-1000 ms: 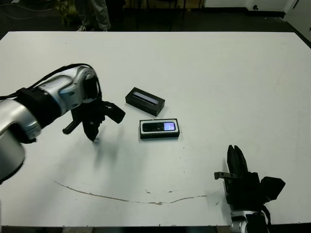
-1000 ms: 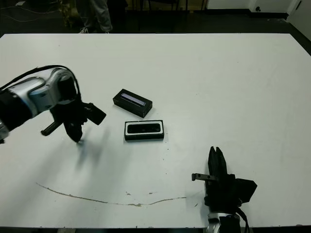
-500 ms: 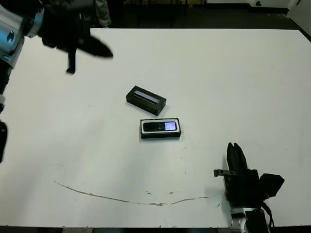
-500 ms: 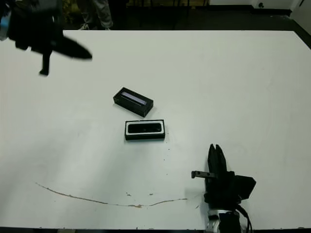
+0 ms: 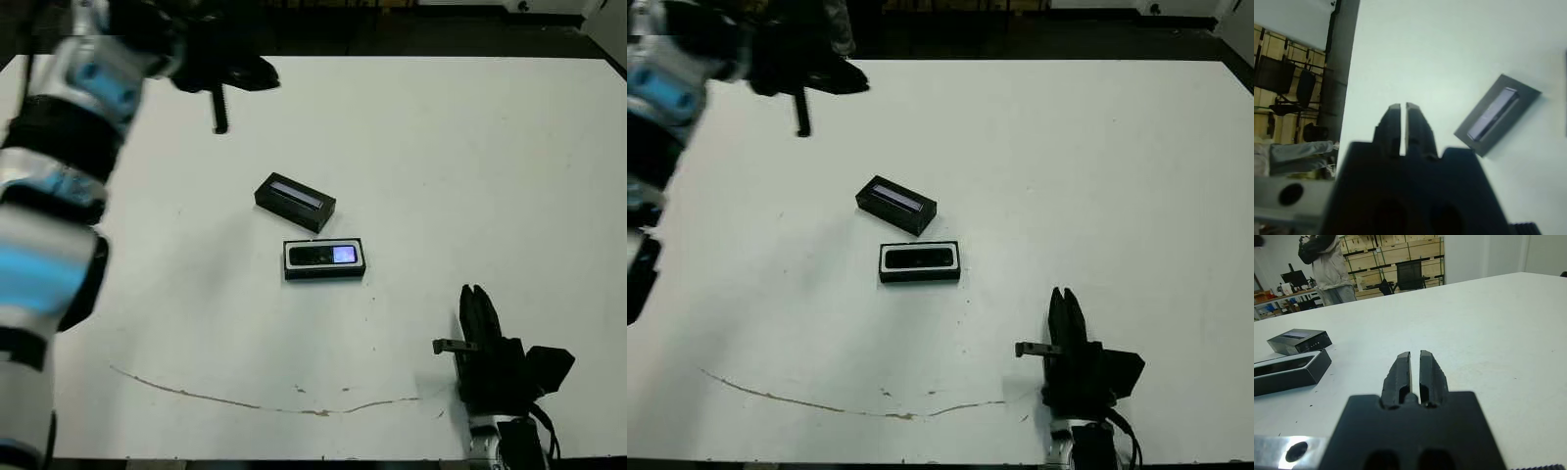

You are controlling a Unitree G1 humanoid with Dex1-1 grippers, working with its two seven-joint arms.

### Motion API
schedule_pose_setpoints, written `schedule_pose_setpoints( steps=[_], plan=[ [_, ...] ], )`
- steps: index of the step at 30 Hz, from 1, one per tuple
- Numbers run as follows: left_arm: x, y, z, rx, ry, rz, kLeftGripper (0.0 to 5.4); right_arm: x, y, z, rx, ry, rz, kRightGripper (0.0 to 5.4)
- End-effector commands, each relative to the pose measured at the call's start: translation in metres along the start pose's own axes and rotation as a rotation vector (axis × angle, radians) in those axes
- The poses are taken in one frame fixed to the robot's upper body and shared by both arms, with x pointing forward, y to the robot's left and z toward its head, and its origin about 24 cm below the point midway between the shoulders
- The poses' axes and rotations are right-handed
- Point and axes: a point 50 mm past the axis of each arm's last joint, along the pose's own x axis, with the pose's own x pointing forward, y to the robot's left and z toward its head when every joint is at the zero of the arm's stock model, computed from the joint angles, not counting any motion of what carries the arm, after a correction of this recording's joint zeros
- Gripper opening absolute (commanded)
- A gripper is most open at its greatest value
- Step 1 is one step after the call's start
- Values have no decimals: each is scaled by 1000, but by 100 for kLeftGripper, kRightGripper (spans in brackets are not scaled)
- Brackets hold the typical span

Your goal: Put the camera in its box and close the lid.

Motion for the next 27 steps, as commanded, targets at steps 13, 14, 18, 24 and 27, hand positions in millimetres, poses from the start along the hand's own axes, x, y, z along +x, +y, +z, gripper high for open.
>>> schedule_pose_setpoints(
  steps=[13, 14, 18, 24, 27],
  plan=[
    [58, -28, 16, 75, 146, 22, 3, -9, -2, -11, 8, 72, -2, 0],
    [60, -30, 16, 70, 156, 27, 3, -9, -2, -11, 3, 74, -5, 0],
    [70, -39, 15, 32, 210, 49, 3, -10, -4, -12, 1, 64, -3, 0],
    [85, -59, 7, -34, 253, 94, 3, -14, -1, -10, -4, 85, -16, 0],
    [91, -70, 4, -61, 275, 106, 3, -16, 0, -12, 22, 91, -15, 0]
  ],
)
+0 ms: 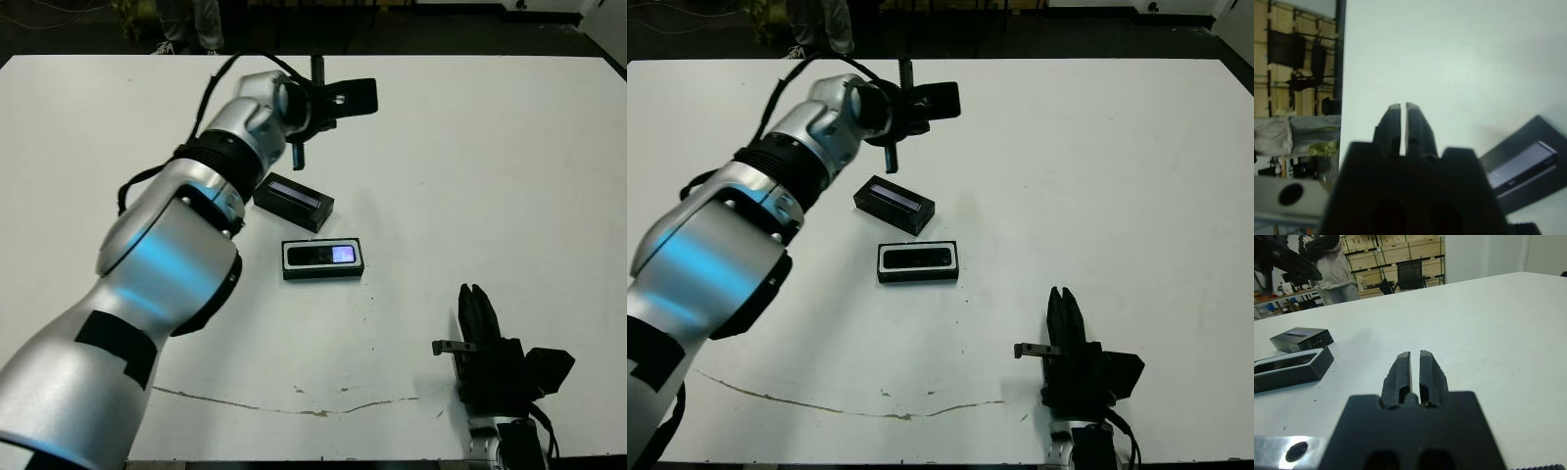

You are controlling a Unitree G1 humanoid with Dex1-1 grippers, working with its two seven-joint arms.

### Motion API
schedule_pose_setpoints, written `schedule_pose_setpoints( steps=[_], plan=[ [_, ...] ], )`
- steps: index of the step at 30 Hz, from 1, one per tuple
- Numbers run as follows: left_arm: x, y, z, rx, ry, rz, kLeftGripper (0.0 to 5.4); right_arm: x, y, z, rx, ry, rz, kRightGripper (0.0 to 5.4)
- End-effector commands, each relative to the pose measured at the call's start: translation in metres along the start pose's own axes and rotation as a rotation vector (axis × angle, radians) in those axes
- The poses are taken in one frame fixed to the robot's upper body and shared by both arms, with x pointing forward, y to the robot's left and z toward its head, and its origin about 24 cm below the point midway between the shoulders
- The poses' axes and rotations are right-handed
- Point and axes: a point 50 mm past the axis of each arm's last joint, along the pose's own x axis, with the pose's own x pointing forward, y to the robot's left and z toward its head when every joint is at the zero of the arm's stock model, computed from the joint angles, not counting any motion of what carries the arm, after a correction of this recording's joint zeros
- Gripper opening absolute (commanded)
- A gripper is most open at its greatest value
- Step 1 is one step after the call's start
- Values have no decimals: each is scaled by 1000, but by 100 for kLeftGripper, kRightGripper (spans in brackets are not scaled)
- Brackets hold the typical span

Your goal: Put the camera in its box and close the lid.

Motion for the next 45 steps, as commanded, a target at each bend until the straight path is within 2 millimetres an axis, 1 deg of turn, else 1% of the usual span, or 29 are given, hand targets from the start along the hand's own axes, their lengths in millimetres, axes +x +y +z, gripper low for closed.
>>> schedule_pose_setpoints(
  steps=[1, 6, 7, 10, 13, 15, 16, 18, 22, 25, 27, 31, 34, 36, 40, 45],
  plan=[
    [10, -22, -9, -39, 49, -34, 3, -9, -2, -12, 16, 78, -19, 0],
    [14, -33, -7, 111, 105, -85, 3, -13, -1, -10, -8, 96, -26, 0],
    [14, -35, -7, 144, 121, -115, 12, -14, 0, -10, -3, 96, -28, 0],
    [16, -44, -5, 219, 151, -163, 62, -17, 1, -9, 1, 97, -33, 0],
    [20, -52, -8, 192, 145, -153, 131, -21, 2, -7, 6, 99, -41, 0],
    [21, -58, -9, 204, 151, -157, 179, -22, 2, -6, 20, 97, -46, 0],
    [22, -60, -9, 230, 162, -174, 185, -23, 2, -5, 22, 95, -51, 0],
    [22, -66, -10, 273, 180, -226, 172, -24, 1, -5, 26, 92, -58, 0],
    [23, -74, -17, 277, 195, -286, 73, -25, -1, -3, 48, 78, -55, 0],
    [22, -78, -23, 323, 227, -334, 2, -26, 0, -2, 56, 79, -59, 0],
    [22, -79, -28, 337, 244, -350, 2, -27, 0, -1, 55, 75, -59, 0],
    [21, -80, -42, 308, 275, -340, 2, -27, 0, 0, 70, 56, -49, 0],
    [19, -80, -53, 328, 311, -374, 2, -27, 0, 1, 73, 54, -56, 0],
    [16, -79, -61, 307, 331, -379, 2, -27, -1, 2, 64, 54, -54, 0],
    [12, -74, -78, 352, 380, -374, 2, -27, 0, 2, 48, 53, -48, 0],
    [6, -66, -94, 348, 423, -359, 2, -26, 1, 3, 54, 64, -50, 0]
  ],
)
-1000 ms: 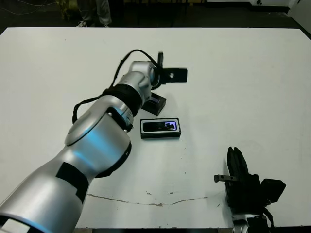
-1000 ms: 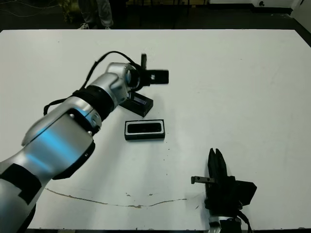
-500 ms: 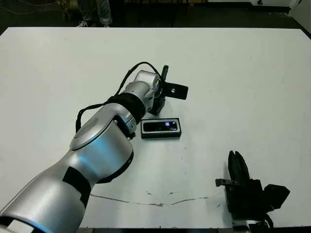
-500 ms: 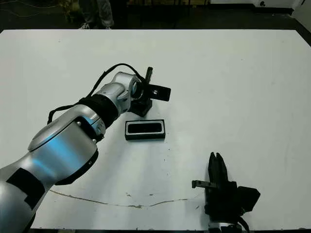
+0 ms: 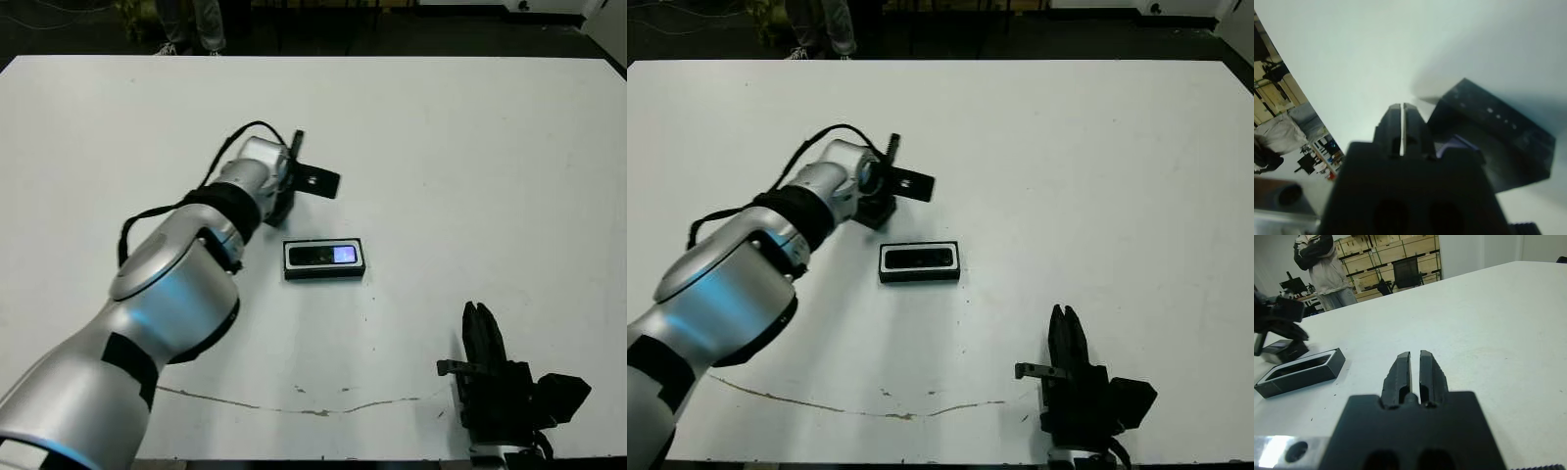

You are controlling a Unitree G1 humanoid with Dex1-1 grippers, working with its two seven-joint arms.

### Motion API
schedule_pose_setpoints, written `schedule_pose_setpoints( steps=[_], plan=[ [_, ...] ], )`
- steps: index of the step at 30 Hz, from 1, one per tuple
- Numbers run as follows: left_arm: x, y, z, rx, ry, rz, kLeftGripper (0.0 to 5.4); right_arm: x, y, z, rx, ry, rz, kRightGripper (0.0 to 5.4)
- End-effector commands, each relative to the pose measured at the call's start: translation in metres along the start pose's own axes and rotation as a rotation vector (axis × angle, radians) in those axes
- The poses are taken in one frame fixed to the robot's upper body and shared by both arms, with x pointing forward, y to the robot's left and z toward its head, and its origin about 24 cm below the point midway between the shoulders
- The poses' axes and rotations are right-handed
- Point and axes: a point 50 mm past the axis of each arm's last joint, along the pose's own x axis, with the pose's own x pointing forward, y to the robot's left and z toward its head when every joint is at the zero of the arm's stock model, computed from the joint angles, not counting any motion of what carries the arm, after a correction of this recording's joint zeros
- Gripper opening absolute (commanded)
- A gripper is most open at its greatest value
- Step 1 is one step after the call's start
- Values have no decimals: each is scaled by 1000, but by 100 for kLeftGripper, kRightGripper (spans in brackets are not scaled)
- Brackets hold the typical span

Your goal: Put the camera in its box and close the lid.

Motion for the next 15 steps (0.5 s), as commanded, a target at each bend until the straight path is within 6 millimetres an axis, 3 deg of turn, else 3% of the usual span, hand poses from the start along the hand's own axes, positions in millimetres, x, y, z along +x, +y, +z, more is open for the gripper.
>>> schedule_pose_setpoints(
  steps=[1, 8, 15],
  plan=[
    [15, -31, -20, -39, 35, -121, 2, -8, -4, -5, -15, 62, -17, 0],
    [13, -34, -34, -122, 39, -163, 2, -7, -5, -3, -20, 56, -12, 0],
    [12, -35, -36, -181, -28, -165, 2, -4, -3, -2, -12, 68, -13, 0]
  ],
)
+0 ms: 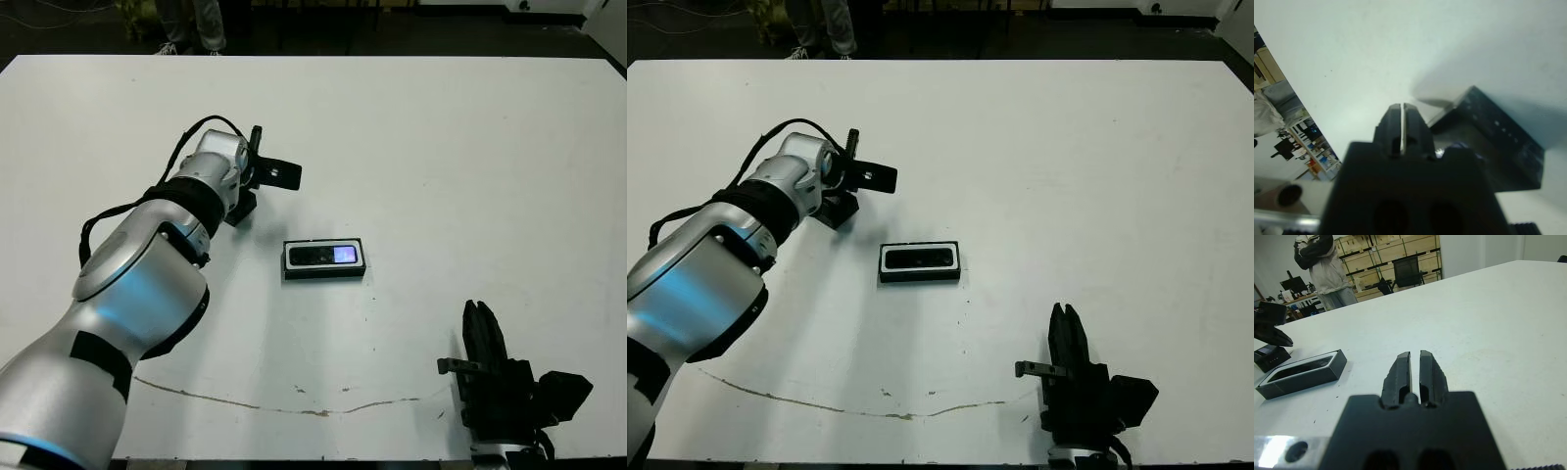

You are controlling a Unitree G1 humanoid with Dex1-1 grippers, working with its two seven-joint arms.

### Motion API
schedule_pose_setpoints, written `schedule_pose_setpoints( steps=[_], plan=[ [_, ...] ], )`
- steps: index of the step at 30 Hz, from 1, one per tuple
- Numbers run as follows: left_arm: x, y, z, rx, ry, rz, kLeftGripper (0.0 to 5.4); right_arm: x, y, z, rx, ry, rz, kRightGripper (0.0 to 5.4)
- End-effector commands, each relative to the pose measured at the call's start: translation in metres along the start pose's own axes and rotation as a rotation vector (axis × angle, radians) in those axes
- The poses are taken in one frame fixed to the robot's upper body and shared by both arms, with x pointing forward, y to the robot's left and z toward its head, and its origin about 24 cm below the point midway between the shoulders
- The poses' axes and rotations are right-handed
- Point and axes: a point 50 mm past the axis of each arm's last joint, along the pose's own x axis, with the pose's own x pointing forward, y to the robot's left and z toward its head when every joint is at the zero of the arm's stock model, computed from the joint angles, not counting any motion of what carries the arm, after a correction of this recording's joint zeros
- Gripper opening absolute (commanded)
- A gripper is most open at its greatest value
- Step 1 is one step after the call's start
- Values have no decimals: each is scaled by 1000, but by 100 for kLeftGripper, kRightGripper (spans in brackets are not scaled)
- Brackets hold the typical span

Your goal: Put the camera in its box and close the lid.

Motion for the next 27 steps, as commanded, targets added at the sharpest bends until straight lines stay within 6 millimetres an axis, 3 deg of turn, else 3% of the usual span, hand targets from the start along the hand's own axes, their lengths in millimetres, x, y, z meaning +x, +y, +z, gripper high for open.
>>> schedule_pose_setpoints(
  steps=[1, 7, 14, 27],
  plan=[
    [16, -29, -7, -92, -42, -109, 2, -5, -4, -5, -24, 57, -14, 0],
    [14, -38, 1, -308, -200, -96, 2, -2, -2, -4, -21, 60, -10, 0],
    [1, -62, 10, -512, -328, -91, 2, 1, -3, -4, -13, 61, -2, 0],
    [-25, -103, 7, -680, -442, -133, 2, 4, -5, -5, 0, 51, 9, 0]
  ],
)
